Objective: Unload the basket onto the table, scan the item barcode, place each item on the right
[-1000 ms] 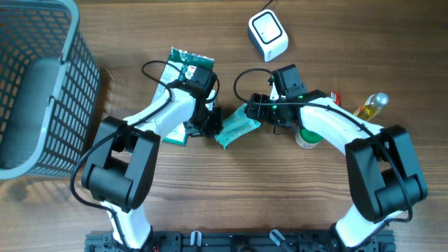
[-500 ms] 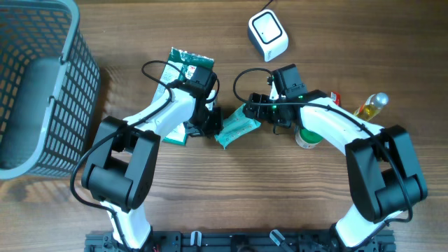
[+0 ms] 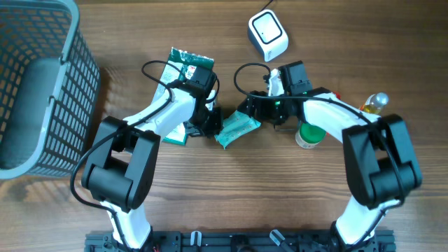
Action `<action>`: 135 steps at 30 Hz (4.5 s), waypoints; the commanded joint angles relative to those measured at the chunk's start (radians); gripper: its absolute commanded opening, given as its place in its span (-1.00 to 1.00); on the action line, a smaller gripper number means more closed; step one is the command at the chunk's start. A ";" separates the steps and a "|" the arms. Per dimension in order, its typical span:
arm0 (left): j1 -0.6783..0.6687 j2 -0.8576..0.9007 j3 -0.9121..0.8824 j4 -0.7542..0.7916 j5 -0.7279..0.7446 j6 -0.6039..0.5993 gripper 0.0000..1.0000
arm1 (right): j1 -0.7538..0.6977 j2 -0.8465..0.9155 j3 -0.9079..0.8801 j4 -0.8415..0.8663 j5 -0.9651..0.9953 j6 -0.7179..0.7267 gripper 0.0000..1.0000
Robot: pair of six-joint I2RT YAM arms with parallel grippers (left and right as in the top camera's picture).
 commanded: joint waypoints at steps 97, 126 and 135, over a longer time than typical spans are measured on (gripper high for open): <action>0.349 -0.265 0.104 -0.136 -0.200 0.002 1.00 | 0.111 0.189 0.728 -0.098 1.250 -0.975 -0.91; 0.349 -0.265 0.104 -0.136 -0.200 0.002 1.00 | 0.154 0.339 0.724 -0.053 0.864 -0.872 -0.91; 0.349 -0.265 0.104 -0.136 -0.200 0.002 1.00 | 0.147 0.214 0.725 -0.040 1.135 -0.891 -0.92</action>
